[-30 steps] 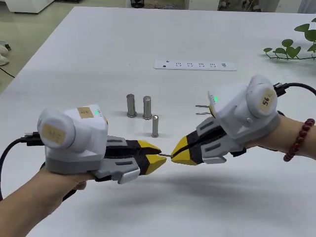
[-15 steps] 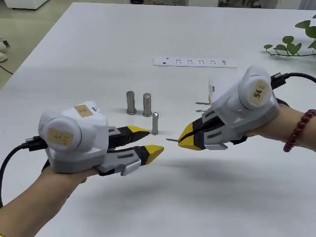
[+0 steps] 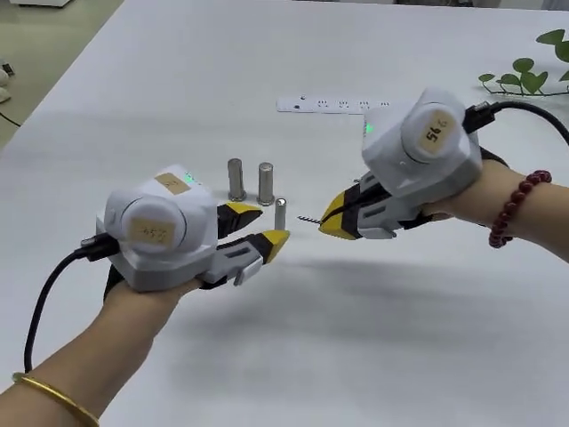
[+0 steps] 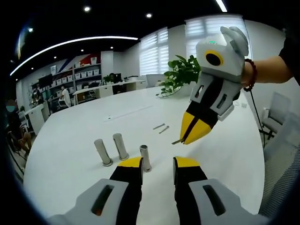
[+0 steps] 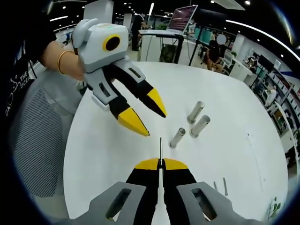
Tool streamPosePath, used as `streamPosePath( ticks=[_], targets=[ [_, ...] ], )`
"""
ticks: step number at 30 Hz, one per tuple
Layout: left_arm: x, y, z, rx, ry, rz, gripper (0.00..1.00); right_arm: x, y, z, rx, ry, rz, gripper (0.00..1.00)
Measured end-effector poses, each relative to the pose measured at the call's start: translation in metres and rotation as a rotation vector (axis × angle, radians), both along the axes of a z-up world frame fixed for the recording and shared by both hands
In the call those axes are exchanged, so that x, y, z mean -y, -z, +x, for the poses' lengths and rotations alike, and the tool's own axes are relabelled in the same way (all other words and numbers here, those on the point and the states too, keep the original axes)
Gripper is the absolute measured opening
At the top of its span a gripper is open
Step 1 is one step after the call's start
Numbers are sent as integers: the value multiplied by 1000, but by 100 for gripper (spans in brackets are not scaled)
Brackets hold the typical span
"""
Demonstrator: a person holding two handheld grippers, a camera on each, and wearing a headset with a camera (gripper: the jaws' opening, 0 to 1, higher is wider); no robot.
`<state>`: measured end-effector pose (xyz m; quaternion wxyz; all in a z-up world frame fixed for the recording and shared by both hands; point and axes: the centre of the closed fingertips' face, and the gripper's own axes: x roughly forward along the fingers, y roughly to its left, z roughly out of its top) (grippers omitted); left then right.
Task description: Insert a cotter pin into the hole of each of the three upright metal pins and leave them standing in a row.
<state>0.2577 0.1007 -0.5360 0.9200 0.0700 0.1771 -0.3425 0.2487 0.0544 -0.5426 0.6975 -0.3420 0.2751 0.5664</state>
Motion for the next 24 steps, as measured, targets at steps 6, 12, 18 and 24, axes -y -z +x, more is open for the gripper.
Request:
streamPosePath(
  ticks=[6,12,18,24],
  targets=[
    [-5,12,15,-22,-69,15,24,0,4,11,-4,37,-28,0],
    [-3,24,23,-45,-88,22,24,0,8,19,-7,49,-38,0],
    [-1,36,32,-62,-106,27,23,0,13,32,-8,59,-53,0],
    [3,39,38,-66,-114,37,22,-3,17,39,-8,53,-57,0]
  ],
)
